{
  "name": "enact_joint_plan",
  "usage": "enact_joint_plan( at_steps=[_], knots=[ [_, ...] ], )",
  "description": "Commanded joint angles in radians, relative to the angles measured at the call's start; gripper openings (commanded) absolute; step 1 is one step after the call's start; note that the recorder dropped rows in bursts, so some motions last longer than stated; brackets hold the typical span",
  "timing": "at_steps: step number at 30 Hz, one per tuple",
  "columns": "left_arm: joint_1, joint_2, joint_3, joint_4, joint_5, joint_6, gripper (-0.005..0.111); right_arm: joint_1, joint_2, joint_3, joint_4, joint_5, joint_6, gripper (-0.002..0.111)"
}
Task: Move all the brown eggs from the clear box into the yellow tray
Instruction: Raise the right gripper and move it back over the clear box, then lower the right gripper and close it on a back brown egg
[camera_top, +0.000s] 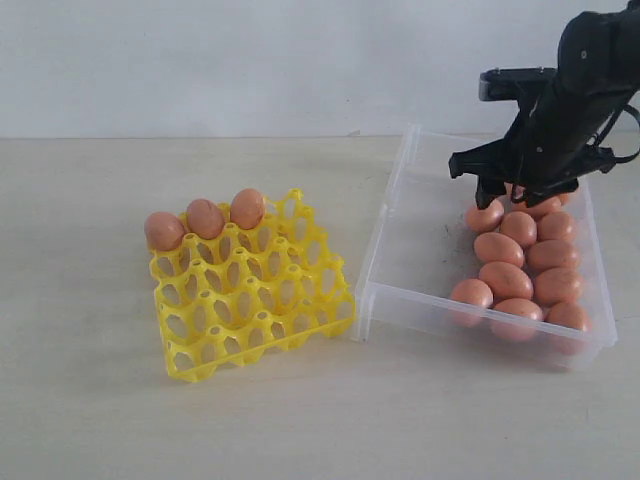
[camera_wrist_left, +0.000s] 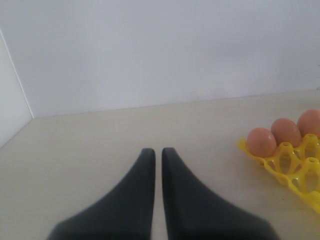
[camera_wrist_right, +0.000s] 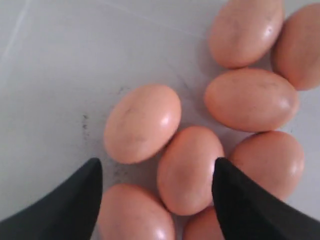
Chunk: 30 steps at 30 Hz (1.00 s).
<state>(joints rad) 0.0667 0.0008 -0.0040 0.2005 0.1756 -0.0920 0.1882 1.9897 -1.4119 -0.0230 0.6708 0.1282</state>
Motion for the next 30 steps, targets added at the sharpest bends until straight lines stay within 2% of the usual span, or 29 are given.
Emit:
enact_joint_plan(
  at_steps=[1, 3, 5, 16, 21, 30],
  knots=[
    [-0.018, -0.001, 0.004, 0.000, -0.003, -0.005, 0.004, -0.009, 0.021, -0.010, -0.057, -0.011, 0.207, 0.057],
    [-0.018, -0.001, 0.004, 0.000, -0.003, -0.005, 0.004, -0.009, 0.032, -0.010, -0.028, -0.049, 0.240, 0.049],
    [-0.018, -0.001, 0.004, 0.000, -0.003, -0.005, 0.004, -0.009, 0.034, -0.010, 0.007, -0.084, 0.240, 0.048],
    [-0.020, -0.001, 0.004, 0.000, -0.003, -0.005, 0.004, -0.009, 0.046, -0.010, 0.040, -0.165, 0.353, 0.049],
    [-0.020, -0.001, 0.004, 0.000, -0.003, -0.005, 0.004, -0.009, 0.078, -0.010, 0.040, -0.167, 0.408, 0.057],
    [-0.020, -0.001, 0.004, 0.000, -0.003, -0.005, 0.004, -0.031, 0.133, -0.012, 0.040, -0.201, 0.448, 0.057]
  ],
)
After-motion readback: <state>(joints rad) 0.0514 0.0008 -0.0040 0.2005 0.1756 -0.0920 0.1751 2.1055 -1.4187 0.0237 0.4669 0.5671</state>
